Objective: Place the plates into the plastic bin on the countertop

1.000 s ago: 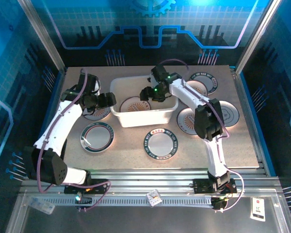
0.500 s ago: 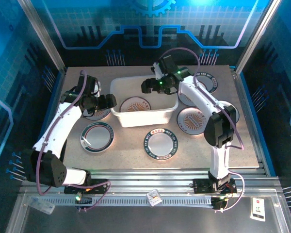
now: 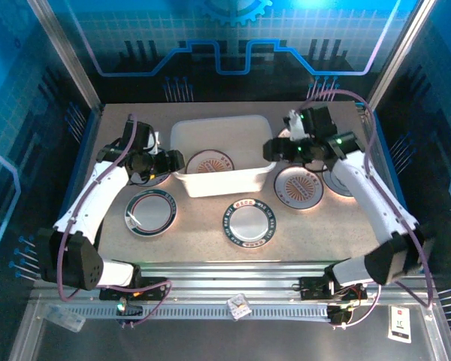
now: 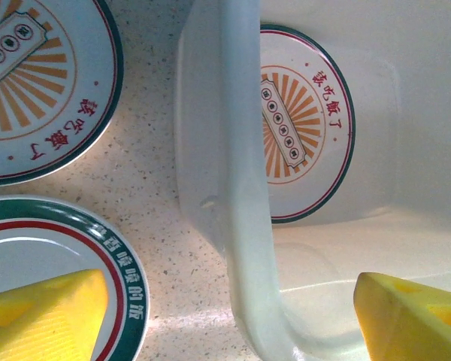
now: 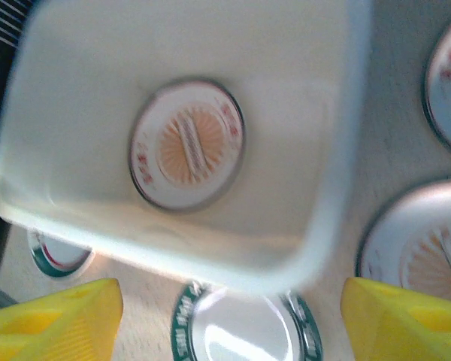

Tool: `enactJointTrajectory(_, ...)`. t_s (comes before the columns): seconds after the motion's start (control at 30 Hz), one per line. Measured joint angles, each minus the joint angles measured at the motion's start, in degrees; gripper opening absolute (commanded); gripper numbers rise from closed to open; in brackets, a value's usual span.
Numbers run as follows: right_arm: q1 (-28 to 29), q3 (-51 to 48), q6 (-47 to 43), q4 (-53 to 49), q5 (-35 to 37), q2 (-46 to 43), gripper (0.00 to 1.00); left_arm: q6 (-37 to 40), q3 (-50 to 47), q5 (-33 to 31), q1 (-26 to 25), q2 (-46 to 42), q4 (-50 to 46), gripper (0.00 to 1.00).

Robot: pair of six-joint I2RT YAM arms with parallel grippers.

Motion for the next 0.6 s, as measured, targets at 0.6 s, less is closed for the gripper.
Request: enactJointTrajectory(0.6, -2.4, -36.3, 6.6, 14.1, -4.9, -4.2, 0.61, -1.2, -1.7, 1.1, 0.0, -1.7, 3.4, 0.86)
